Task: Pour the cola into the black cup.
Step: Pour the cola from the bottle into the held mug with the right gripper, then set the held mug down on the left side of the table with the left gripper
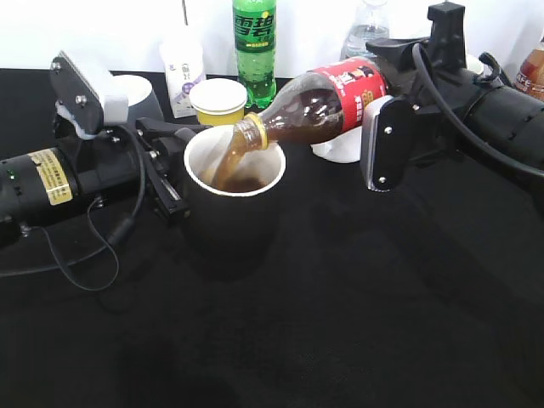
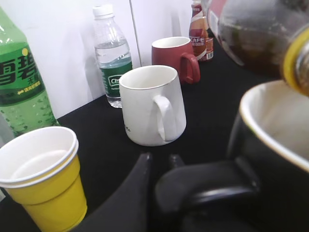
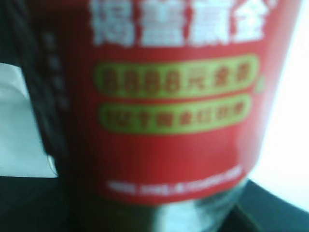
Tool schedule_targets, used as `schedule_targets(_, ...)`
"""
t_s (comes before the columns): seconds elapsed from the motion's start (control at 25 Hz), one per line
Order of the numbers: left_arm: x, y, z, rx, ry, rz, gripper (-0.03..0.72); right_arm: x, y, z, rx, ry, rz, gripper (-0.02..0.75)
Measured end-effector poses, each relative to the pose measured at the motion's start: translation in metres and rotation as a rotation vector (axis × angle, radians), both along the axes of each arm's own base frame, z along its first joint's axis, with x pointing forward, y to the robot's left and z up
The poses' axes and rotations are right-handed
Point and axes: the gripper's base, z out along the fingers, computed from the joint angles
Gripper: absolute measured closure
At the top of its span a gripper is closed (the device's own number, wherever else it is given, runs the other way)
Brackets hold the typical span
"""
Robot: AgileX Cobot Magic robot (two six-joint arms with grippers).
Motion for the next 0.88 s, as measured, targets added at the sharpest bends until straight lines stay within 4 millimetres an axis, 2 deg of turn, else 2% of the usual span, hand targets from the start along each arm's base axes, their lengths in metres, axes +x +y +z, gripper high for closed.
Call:
schedule_targets(0.52, 0.0001, 0.0001, -0.0004, 0.004, 0.003, 0.002, 0.629, 0.0001, 0.0, 0.0002, 0.037, 0.017, -0.003, 0.363)
schedule_targets(0.76, 0.0015, 0.0009, 0.0013, -0.02, 0.002, 0.021, 0.629, -0.0002, 0.0, -0.0027, 0.379, 0.23, -0.029, 0.363)
schedule_targets(0.88, 0.0022, 0.0013, 0.0025, -0.035, -0.001, 0.031, 0.629, -0.0004, 0.0004, -0.0032, 0.727, 0.415, -0.053, 0.366)
